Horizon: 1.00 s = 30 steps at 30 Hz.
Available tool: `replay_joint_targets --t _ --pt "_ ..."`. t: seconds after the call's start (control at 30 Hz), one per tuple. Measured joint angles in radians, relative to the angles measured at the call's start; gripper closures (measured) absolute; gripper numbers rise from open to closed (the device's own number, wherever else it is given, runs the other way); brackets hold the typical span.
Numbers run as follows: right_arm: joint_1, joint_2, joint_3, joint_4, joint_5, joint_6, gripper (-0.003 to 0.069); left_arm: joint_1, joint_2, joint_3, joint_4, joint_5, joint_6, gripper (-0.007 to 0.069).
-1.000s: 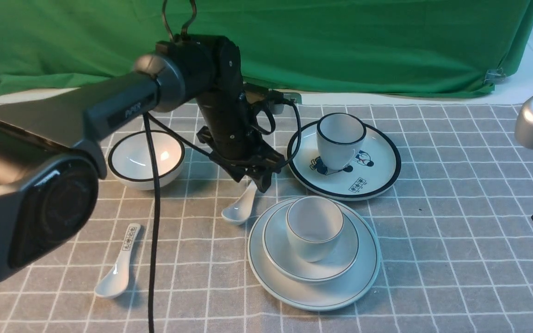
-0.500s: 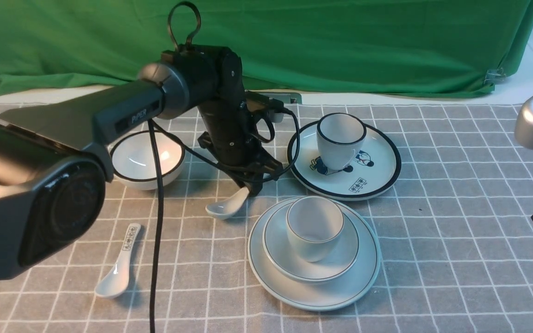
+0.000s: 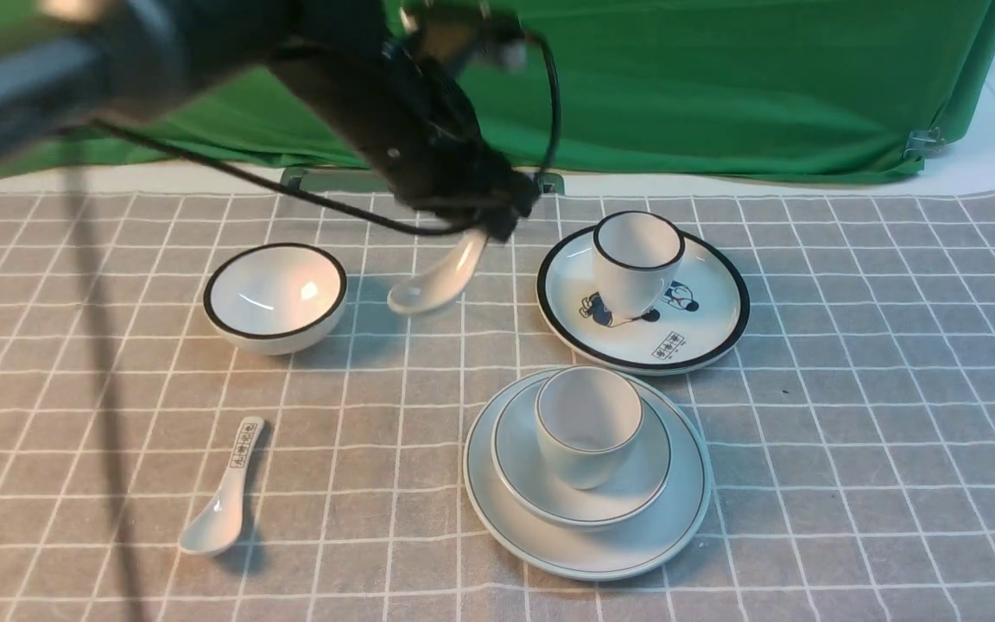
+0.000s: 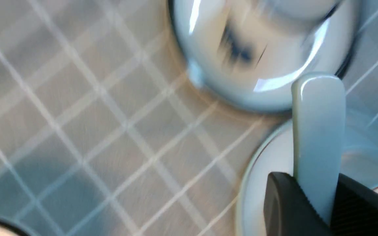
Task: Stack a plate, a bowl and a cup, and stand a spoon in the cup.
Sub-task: Use the left arm to put the blue soup spoon into the blue teacup in the middle
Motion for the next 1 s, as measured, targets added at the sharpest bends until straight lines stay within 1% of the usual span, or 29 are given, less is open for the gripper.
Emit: replay_joint_targets --t 0.03,0.07,0.1,0.17,0.2,0.23,0.27,0.3,0.33,0.4,0.5,0.63,0.7,0.83,1.0 --pt "0.0 -0.016 0.0 -0.001 0.0 0.002 0.0607 -0.007 -0.055 0.082 -0.08 -0.1 0.068 0.0506" --pt "0.0 -0.029 0.0 -0.001 0.0 0.003 0.0607 -0.014 -0.084 0.133 -0.156 -0.161 0.117 0.0506" --pt "0.0 -0.045 0.0 -0.001 0.0 0.004 0.0607 -0.035 -0.136 0.216 -0.264 -0.262 0.214 0.0506" --pt "0.0 -0.072 0.0 -0.001 0.0 0.004 0.0607 -0.082 -0.19 0.366 -0.475 -0.447 0.451 0.0506" --pt "0.0 -0.086 0.0 -0.001 0.0 0.004 0.0607 -0.112 -0.207 0.427 -0.611 -0.528 0.574 0.0506" --pt "0.0 -0.102 0.0 -0.001 0.0 0.004 0.0607 -0.149 -0.216 0.481 -0.716 -0.601 0.71 0.0506" --pt "0.0 -0.104 0.0 -0.001 0.0 0.004 0.0607 -0.155 -0.218 0.488 -0.754 -0.61 0.751 0.0506" --pt "0.0 -0.115 0.0 -0.001 0.0 0.004 0.0607 -0.181 -0.218 0.516 -0.837 -0.648 0.822 0.0506" --pt "0.0 -0.126 0.0 -0.001 0.0 0.004 0.0607 -0.215 -0.212 0.54 -0.915 -0.672 0.928 0.0506" --pt "0.0 -0.133 0.0 -0.001 0.0 0.012 0.0607 -0.244 -0.205 0.543 -0.953 -0.669 0.996 0.0506" --pt "0.0 -0.133 0.0 -0.001 0.0 0.02 0.0607 -0.288 -0.209 0.528 -0.962 -0.651 1.057 0.0506" --pt "0.0 -0.133 0.0 -0.001 0.0 0.027 0.0607 -0.29 -0.237 0.495 -0.962 -0.642 1.071 0.0506" --pt "0.0 -0.133 0.0 -0.001 0.0 0.028 0.0607 -0.275 -0.281 0.476 -0.962 -0.659 1.057 0.0506" --pt "0.0 -0.133 0.0 -0.001 -0.002 0.03 0.0603 -0.266 -0.336 0.473 -0.929 -0.663 0.963 0.0506" --pt "0.0 -0.133 0.0 -0.001 -0.004 0.031 0.0586 -0.266 -0.356 0.473 -0.907 -0.66 0.935 0.0506"
